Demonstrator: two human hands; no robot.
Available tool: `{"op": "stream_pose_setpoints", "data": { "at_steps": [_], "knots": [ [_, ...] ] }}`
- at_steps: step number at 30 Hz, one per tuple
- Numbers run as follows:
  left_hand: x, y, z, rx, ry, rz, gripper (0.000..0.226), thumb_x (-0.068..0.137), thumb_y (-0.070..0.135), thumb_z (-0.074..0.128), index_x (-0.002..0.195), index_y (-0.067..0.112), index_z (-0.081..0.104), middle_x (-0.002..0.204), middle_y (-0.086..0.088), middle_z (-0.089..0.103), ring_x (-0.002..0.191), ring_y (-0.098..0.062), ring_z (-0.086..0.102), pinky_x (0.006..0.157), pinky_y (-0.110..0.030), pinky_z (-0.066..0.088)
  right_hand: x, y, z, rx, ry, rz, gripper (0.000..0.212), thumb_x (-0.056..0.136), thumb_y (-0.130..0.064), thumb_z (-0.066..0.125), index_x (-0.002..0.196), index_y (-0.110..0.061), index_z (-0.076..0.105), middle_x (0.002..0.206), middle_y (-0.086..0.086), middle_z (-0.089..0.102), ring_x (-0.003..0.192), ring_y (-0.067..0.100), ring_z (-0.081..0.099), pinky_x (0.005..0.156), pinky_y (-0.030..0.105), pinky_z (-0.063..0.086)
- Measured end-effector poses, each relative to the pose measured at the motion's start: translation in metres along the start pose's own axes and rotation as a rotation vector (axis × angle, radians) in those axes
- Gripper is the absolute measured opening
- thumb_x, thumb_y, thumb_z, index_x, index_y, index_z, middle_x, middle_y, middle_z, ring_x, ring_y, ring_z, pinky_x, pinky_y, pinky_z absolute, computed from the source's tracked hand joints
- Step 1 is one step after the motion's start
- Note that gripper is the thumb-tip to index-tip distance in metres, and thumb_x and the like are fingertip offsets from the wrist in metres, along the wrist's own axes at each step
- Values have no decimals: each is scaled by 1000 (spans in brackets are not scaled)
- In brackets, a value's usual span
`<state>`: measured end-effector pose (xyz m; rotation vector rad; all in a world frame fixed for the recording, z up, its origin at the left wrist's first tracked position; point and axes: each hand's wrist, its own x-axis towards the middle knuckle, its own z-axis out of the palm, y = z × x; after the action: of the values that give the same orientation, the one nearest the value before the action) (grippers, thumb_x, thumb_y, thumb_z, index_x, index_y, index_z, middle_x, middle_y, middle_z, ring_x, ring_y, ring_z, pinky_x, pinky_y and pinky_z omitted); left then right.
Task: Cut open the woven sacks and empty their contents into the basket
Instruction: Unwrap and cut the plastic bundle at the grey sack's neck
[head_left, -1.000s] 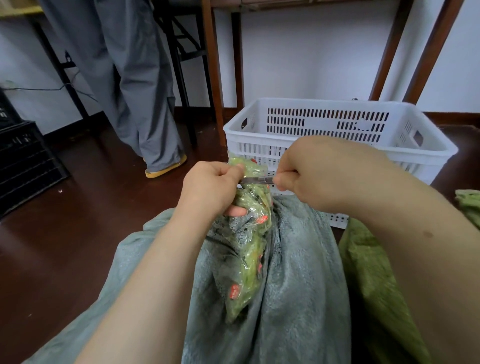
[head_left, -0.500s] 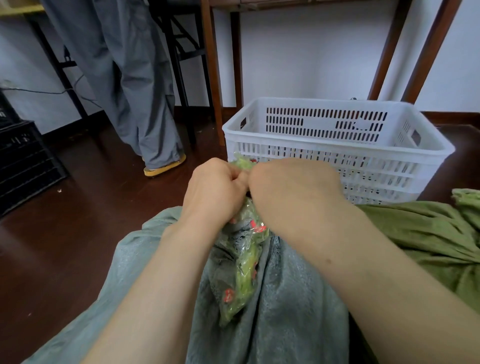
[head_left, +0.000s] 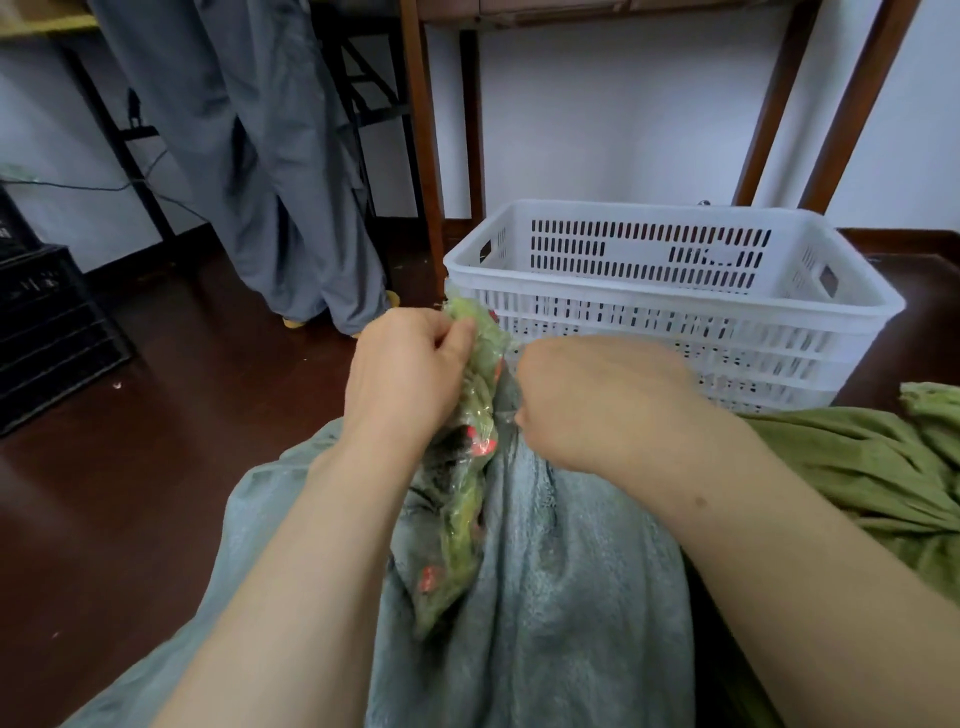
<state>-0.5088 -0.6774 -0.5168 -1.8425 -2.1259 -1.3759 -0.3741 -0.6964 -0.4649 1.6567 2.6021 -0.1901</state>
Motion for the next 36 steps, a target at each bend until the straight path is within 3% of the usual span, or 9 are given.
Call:
{"op": "stream_pose_setpoints", "data": {
  "at_steps": [3, 6, 13, 17, 21, 24, 27, 32, 36],
  "knots": [
    [2, -17, -3, -49, 25, -148, 41, 92, 29, 59, 73, -8, 65, 68, -31, 58, 67, -42, 57, 69, -46, 52, 2, 20, -7, 147, -47, -35, 18, 93, -18, 55, 77, -14, 63, 65, -2, 54, 60, 15, 51, 60, 26, 43],
    [3, -33, -8, -220, 26, -317, 48, 90, 35, 62, 74, -11, 61, 59, -19, 43, 55, -28, 40, 60, -41, 49, 8, 51, -9, 433, -142, 46, 15, 93, -17, 59, 87, -8, 69, 61, 1, 53, 47, 12, 41, 42, 17, 34],
    [-1, -13, -6, -625, -85, -485, 32, 91, 34, 62, 84, 4, 71, 63, -3, 53, 36, -9, 30, 35, -14, 22, 38, 49, 56, 1397, -81, 232, 48, 69, -40, 75, 102, -7, 63, 78, 6, 68, 34, 2, 28, 32, 14, 25],
    [-4, -6, -7, -659, -155, -467, 41, 90, 37, 63, 91, -4, 70, 71, -9, 59, 42, -10, 36, 35, -17, 24, 38, 20, 77, 1637, -95, 167, 9, 84, -13, 69, 90, -11, 63, 54, -3, 46, 33, 3, 24, 31, 16, 16],
    [-7, -3, -25, -682, -339, -421, 48, 65, 55, 75, 93, 15, 75, 80, 0, 68, 52, -6, 45, 44, -20, 31, 43, 19, 73, 1663, -45, 178, 6, 92, -7, 57, 87, -4, 58, 52, -1, 46, 31, 3, 27, 29, 17, 19],
    [-7, -2, -36, -548, -464, -380, 54, 49, 38, 88, 100, 28, 70, 82, 5, 72, 56, 3, 58, 50, -15, 41, 46, 32, 66, 1694, 2, 195, 16, 93, -14, 58, 95, 2, 54, 49, -3, 44, 30, 4, 27, 28, 18, 22],
    [-7, -1, -35, -428, -475, -356, 49, 54, 20, 86, 101, 18, 72, 80, 0, 68, 51, 9, 54, 50, -5, 41, 45, 40, 57, 1509, 104, 234, 13, 93, -16, 59, 95, -3, 57, 51, -3, 41, 31, 5, 27, 29, 18, 20],
    [-7, -1, -38, -291, -589, -293, 26, 56, 20, 89, 78, 10, 77, 77, -12, 71, 64, -11, 55, 61, -18, 48, 47, 48, 43, 1271, 328, 196, 17, 90, -9, 57, 74, -9, 50, 54, 0, 39, 35, 7, 33, 36, 17, 25],
    [-2, 12, -52, 201, -811, -208, 58, 39, 58, 72, 95, 44, 70, 122, 7, 62, 123, -20, 49, 112, -39, 31, 49, 40, 48, 1061, 432, 57, 27, 88, -17, 62, 87, 10, 58, 72, 10, 52, 67, 17, 47, 66, 31, 38]
  ]
}}
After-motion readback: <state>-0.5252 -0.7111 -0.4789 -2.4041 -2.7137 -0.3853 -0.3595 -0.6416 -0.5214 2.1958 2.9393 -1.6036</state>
